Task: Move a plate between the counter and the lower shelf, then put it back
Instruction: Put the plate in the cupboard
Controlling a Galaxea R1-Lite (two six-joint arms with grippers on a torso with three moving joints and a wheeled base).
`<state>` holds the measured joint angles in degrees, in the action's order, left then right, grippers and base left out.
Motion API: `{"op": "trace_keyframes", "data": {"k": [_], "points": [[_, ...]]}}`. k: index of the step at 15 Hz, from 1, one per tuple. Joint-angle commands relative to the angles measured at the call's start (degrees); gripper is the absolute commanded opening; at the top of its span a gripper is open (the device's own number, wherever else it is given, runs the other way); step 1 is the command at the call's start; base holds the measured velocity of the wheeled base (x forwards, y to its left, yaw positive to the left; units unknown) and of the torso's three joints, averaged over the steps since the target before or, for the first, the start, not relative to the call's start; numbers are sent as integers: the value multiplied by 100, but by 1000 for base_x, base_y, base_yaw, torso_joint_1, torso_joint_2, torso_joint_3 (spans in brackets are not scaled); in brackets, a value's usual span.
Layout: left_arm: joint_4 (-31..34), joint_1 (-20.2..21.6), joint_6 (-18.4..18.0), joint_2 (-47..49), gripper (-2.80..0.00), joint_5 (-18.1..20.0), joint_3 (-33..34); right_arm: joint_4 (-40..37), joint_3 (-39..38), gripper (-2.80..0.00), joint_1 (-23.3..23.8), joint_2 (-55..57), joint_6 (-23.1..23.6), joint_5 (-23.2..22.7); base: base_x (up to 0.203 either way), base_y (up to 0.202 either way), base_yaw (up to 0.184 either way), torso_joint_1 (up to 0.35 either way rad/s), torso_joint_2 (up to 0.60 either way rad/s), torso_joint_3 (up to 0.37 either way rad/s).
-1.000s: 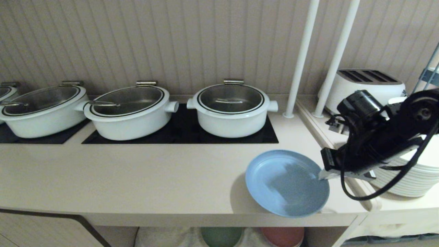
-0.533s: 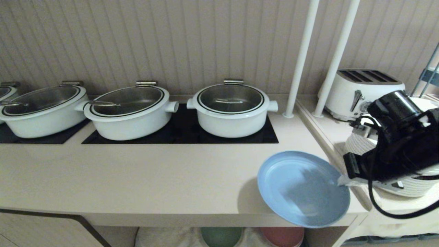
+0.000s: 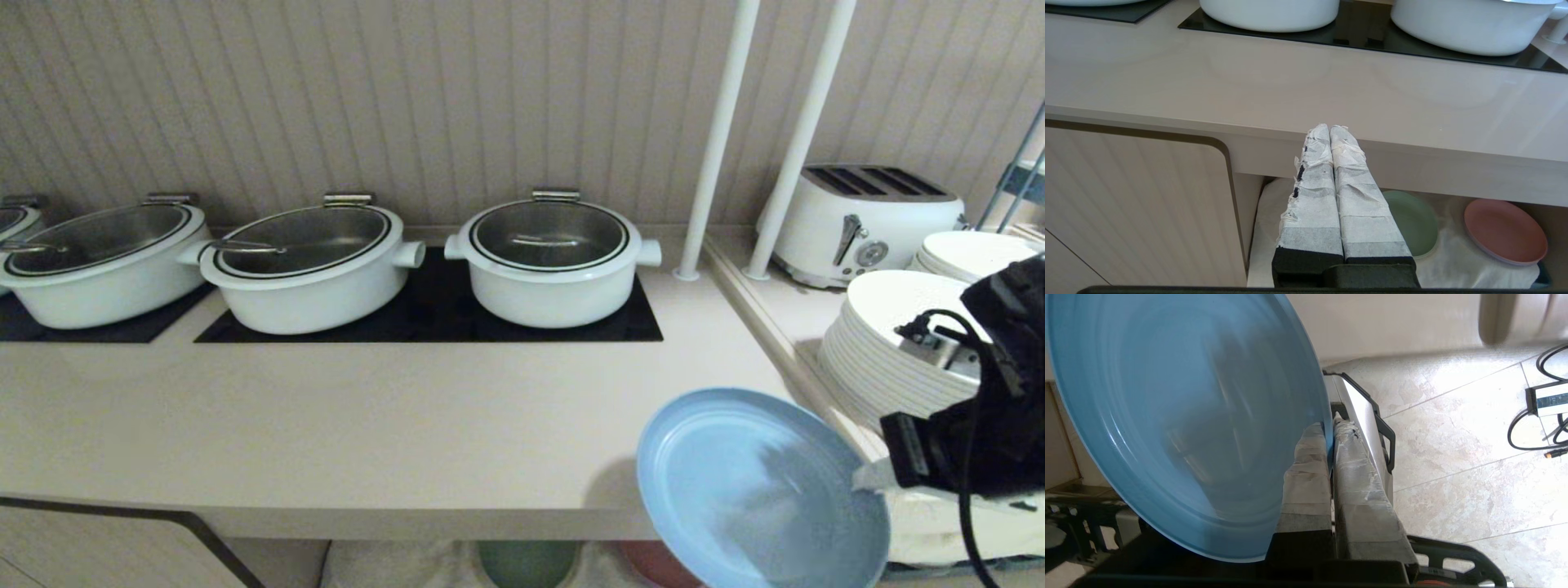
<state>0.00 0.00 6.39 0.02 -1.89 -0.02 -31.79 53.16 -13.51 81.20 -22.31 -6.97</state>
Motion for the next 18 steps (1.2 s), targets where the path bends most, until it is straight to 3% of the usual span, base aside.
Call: {"op": "trace_keyframes", "data": {"k": [1,10,18], "points": [[0,0,3,-2,-280,-4,2,-16,-313,-280,11,-489,-18,-6,0,0,0,0,0,0],[0,0,3,-2,-280,-4,-3,-99,-1647,-280,50,-1905,-33,6,0,0,0,0,0,0],[0,0,8,-2,-280,-4,2,-821,-2421,-280,106,-2956,-53,21,0,0,0,0,0,0]]}}
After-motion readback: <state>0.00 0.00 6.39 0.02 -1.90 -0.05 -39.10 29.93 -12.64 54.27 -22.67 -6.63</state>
